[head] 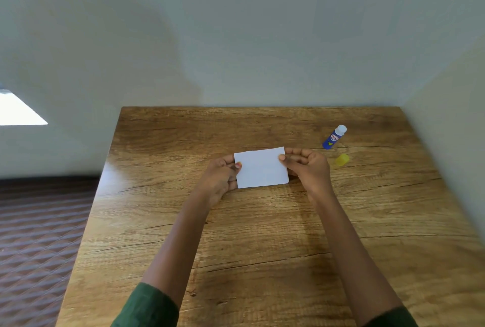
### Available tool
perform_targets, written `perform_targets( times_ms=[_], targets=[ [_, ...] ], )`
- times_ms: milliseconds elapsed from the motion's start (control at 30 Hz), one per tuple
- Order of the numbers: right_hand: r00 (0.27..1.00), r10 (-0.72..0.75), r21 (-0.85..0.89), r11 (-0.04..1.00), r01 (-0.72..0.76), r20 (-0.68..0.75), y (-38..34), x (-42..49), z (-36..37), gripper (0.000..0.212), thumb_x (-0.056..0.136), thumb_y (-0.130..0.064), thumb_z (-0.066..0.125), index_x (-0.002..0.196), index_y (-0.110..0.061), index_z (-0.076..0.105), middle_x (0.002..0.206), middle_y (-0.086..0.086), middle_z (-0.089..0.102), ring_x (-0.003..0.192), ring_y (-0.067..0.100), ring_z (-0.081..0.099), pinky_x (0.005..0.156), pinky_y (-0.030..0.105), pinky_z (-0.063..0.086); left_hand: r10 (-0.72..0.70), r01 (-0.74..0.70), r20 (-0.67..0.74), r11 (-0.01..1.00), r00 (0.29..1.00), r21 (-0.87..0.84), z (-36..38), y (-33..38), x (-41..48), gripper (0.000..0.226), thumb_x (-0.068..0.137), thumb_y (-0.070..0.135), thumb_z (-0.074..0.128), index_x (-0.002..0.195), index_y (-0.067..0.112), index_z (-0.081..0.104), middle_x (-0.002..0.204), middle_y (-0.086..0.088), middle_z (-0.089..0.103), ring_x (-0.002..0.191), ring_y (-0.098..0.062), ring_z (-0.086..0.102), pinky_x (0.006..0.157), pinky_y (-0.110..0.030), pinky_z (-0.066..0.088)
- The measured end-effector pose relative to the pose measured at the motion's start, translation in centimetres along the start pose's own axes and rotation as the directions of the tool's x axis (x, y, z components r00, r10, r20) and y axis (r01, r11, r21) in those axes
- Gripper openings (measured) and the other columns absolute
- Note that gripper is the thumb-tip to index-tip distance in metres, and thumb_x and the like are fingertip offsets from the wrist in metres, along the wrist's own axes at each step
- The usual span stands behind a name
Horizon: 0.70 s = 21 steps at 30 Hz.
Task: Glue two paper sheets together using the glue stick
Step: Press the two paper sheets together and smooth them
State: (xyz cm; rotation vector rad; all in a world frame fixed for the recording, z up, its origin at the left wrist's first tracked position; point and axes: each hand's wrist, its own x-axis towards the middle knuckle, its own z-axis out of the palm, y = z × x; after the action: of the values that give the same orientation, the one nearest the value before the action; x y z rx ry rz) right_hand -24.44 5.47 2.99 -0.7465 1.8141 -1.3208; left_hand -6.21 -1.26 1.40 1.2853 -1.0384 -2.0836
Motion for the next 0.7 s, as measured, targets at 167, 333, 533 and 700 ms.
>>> perform_targets(
  times_ms=[167, 333, 533, 700],
  targets=[
    [1.0, -0.002, 0.003, 1.0, 0.002, 0.005, -0.01, -0.02, -0.13, 0.019, 0.074, -0.013, 0.078, 0.092, -0.011, 0.071, 0.088, 0.007, 0.074, 0.084, 0.016, 0.072, 0.074, 0.03, 0.058, 0.01, -0.01, 0.014, 1.0, 1.0, 0.013, -0.08, -0.01, 0.0, 0.029, 0.097, 0.002, 0.042, 0.12, 0.002, 0.059, 0.111, -0.013, 0.067, 0.103, -0.019, 0.065, 0.076, -0.027, 0.058],
    [1.0, 0.005, 0.009, 1.0, -0.005, 0.006, 0.02, 0.03, -0.1, 0.014, 0.074, -0.012, 0.078, 0.086, -0.014, 0.071, 0.089, 0.008, 0.074, 0.085, 0.017, 0.072, 0.074, 0.031, 0.059, 0.016, -0.016, 0.015, 1.0, 1.0, 0.016, -0.16, -0.04, 0.05, 0.027, 0.097, 0.002, 0.042, 0.117, 0.003, 0.06, 0.106, -0.011, 0.068, 0.094, -0.015, 0.066, 0.068, -0.023, 0.058],
    [0.999, 0.023, 0.014, 1.0, -0.024, 0.043, 0.06, 0.17, -0.32, 0.022, 0.075, -0.015, 0.078, 0.095, -0.009, 0.071, 0.09, 0.007, 0.074, 0.087, 0.018, 0.071, 0.078, 0.033, 0.058, 0.01, -0.01, 0.017, 1.0, 1.0, 0.02, -0.29, -0.16, 0.25, 0.025, 0.097, 0.002, 0.043, 0.114, 0.005, 0.061, 0.101, -0.008, 0.068, 0.094, -0.015, 0.065, 0.073, -0.025, 0.058],
    [0.995, 0.073, 0.054, 0.996, -0.077, 0.075, -0.09, 0.44, -0.17, 0.022, 0.078, -0.017, 0.076, 0.097, -0.009, 0.07, 0.091, 0.008, 0.074, 0.089, 0.02, 0.071, 0.076, 0.033, 0.059, -0.003, 0.002, 0.019, 0.998, 1.0, 0.07, -0.39, -0.17, 0.38, 0.024, 0.097, 0.005, 0.043, 0.111, 0.008, 0.062, 0.101, -0.012, 0.063, 0.096, -0.021, 0.061, 0.064, -0.022, 0.057]
  ],
)
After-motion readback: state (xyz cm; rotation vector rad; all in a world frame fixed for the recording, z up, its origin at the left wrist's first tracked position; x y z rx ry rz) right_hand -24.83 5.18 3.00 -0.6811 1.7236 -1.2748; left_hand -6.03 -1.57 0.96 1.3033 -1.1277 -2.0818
